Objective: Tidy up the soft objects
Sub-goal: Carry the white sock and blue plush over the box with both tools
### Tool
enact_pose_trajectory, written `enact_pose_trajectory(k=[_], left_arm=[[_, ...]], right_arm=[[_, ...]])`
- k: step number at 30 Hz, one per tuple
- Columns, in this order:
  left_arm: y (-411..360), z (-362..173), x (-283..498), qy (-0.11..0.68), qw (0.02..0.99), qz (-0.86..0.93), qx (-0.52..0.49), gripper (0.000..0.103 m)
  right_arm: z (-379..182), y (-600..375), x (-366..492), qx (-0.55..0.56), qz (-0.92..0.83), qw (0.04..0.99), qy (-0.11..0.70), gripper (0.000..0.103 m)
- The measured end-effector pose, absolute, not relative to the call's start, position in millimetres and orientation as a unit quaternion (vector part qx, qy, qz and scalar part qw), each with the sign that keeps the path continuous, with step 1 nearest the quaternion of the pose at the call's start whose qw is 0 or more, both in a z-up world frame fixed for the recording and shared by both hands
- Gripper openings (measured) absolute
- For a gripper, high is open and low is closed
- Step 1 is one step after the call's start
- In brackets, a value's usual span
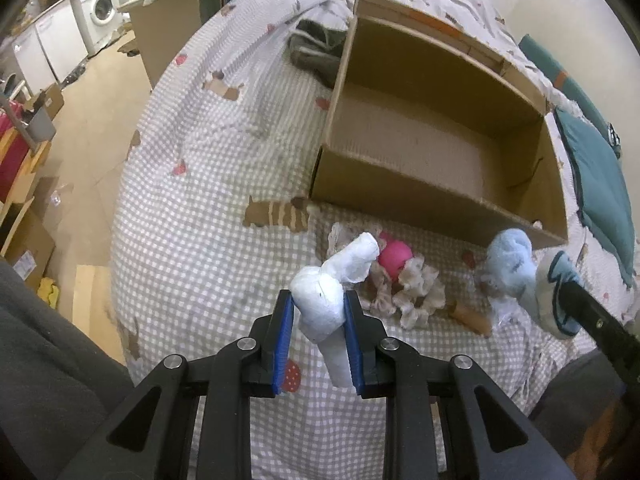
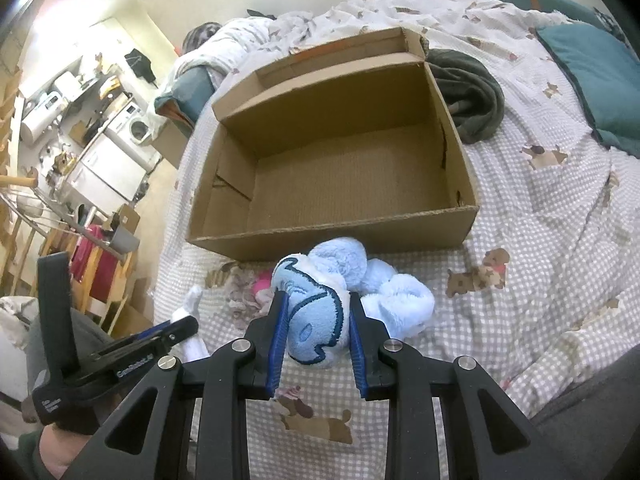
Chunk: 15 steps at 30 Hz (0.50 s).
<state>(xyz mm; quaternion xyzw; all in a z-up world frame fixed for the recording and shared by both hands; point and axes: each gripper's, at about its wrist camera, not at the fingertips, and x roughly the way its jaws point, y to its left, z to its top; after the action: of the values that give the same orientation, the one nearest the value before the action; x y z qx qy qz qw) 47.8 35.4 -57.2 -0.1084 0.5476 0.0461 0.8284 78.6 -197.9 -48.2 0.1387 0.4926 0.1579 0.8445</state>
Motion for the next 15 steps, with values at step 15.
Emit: enact_pose_trajectory(k=[15], left_arm=[[19,17,105,0.485,0.873,0.013,-0.057,0.022]], right_arm=[[4,-210,96,0.186,0.199,0.858,0.436,0.029]])
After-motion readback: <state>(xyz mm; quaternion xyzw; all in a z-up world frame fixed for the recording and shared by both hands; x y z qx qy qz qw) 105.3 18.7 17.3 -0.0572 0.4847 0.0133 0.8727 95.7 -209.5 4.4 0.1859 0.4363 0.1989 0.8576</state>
